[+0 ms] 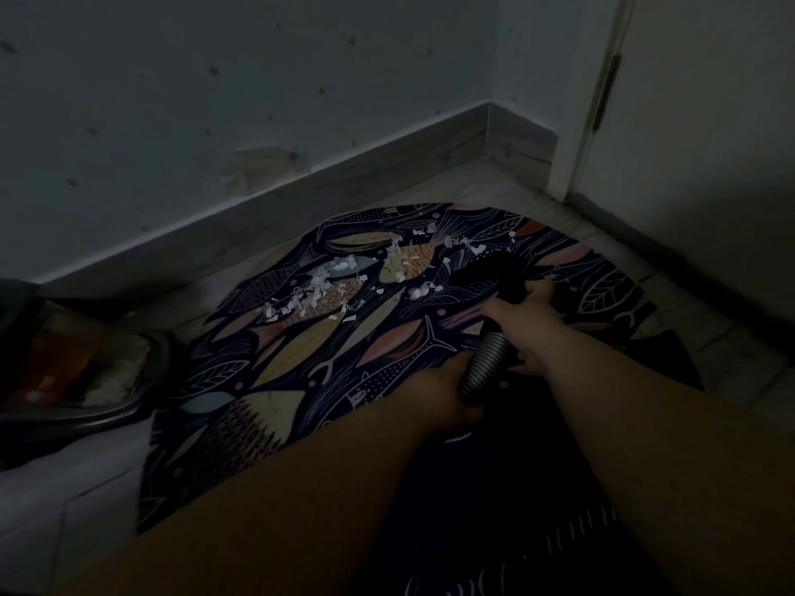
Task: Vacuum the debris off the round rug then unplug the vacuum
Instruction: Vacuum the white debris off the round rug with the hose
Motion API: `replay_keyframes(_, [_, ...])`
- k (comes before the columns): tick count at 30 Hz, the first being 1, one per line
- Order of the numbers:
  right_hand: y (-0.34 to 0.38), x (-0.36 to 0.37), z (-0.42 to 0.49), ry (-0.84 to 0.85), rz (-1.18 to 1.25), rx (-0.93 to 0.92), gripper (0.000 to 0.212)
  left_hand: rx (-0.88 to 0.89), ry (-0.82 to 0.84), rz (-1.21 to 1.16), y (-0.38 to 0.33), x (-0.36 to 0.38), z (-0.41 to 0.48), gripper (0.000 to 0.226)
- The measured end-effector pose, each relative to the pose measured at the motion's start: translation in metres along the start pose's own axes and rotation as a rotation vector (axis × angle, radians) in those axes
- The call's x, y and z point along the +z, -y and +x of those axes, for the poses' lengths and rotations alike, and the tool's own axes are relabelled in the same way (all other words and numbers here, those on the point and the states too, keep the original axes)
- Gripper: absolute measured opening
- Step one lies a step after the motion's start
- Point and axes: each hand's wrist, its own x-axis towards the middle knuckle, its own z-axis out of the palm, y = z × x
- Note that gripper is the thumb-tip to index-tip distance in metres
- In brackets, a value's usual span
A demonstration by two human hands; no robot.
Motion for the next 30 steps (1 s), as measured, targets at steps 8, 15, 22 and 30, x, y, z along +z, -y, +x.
replay_keyframes(8, [-0.002,0.01,0.001,0.022,-0.019,-0.007,0.074,-0.023,-0.022,-0.007,0.007,-0.001,-0.007,0.069])
replay_keyframes(15, [-0.005,0.017,0.006,0.013,-0.038,-0.05,0.071,-0.044,-0.034,-0.019,0.012,-0.004,-0.013,0.069])
replay_keyframes(22, [-0.002,0.026,0.004,0.035,-0.08,-0.045,0.07,-0.061,-0.016,-0.004,0.023,-0.008,-0.018,0.079])
replay_keyframes(30, [0.001,0.041,-0.007,0.056,-0.045,-0.075,0.076,-0.076,-0.017,0.003,0.03,-0.011,-0.03,0.082])
